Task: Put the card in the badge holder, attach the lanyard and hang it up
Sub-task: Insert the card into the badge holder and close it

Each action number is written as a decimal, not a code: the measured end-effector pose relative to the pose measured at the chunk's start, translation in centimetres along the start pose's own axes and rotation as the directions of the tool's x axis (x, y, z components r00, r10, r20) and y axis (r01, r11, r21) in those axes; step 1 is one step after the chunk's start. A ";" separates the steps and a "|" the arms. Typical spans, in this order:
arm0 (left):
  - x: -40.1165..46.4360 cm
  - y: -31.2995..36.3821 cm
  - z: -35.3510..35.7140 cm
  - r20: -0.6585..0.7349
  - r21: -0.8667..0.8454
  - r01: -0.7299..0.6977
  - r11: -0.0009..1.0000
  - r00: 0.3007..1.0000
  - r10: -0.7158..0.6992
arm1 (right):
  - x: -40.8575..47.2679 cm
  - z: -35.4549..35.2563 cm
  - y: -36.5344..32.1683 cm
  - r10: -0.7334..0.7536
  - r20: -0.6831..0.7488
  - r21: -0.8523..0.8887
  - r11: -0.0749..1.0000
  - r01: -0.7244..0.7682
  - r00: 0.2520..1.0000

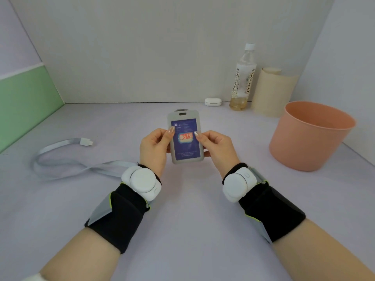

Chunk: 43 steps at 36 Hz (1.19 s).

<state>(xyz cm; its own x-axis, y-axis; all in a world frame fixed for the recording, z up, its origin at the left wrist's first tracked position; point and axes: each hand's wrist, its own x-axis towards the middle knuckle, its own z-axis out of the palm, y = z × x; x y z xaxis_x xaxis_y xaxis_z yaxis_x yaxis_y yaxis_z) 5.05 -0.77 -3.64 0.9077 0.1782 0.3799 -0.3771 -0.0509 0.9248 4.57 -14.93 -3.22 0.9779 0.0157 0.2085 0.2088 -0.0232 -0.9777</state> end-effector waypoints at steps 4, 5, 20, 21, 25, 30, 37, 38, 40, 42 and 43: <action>0.0 -0.2 0.0 -0.006 0.004 0.027 1.000 1.000 -0.027 | 0.2 0.1 0.3 -0.035 -0.036 -0.069 0.997 0.032 0.999; 0.0 -0.2 0.1 0.004 0.006 0.034 0.999 0.999 -0.034 | 0.2 0.0 0.3 -0.046 -0.053 -0.082 0.996 0.042 0.998; -0.3 -1.0 0.4 0.193 0.099 0.090 0.991 0.975 -0.108 | 0.5 -0.8 0.1 0.002 -0.161 0.080 0.997 0.011 0.987; -0.2 -1.0 0.3 0.174 0.096 0.082 0.992 0.980 -0.098 | 0.5 -0.7 0.1 0.013 -0.146 0.092 0.996 0.001 0.989; 0.2 -1.1 -0.1 0.081 0.078 0.060 0.995 0.994 -0.067 | 0.5 -0.4 0.2 0.039 -0.043 0.051 0.998 -0.037 0.998; 0.5 -1.2 -0.4 0.025 0.062 0.063 0.996 0.998 -0.064 | 0.3 -0.2 0.5 0.027 0.000 -0.056 0.998 -0.027 1.000; 0.3 -0.9 -0.2 0.071 0.017 0.120 0.993 0.990 -0.121 | 0.4 -0.6 0.5 0.053 -0.010 -0.087 0.995 -0.053 0.999; 0.3 -0.8 -0.3 0.074 0.019 0.127 0.992 0.989 -0.128 | 0.3 -0.6 0.4 0.069 0.000 -0.081 0.994 -0.069 0.998; 0.3 -0.6 -0.4 0.077 0.028 0.136 0.990 0.987 -0.138 | 0.2 -0.5 0.2 0.100 0.012 -0.079 0.992 -0.098 0.995; 0.2 -0.5 -0.4 0.088 0.035 0.145 0.989 0.985 -0.148 | 0.2 -0.5 0.2 0.123 0.015 -0.085 0.989 -0.121 0.992; 0.1 -0.4 -0.4 0.094 0.036 0.149 0.988 0.984 -0.152 | 0.1 -0.6 0.1 0.131 0.013 -0.094 0.987 -0.129 0.991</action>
<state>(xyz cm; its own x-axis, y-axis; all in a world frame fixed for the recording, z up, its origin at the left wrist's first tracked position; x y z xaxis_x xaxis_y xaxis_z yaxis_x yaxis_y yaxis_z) 5.24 -0.28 -3.99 0.9677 0.0908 0.2350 -0.2304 -0.0586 0.9713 4.73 -15.52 -3.30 0.9966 0.0255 0.0785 0.0810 -0.1191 -0.9896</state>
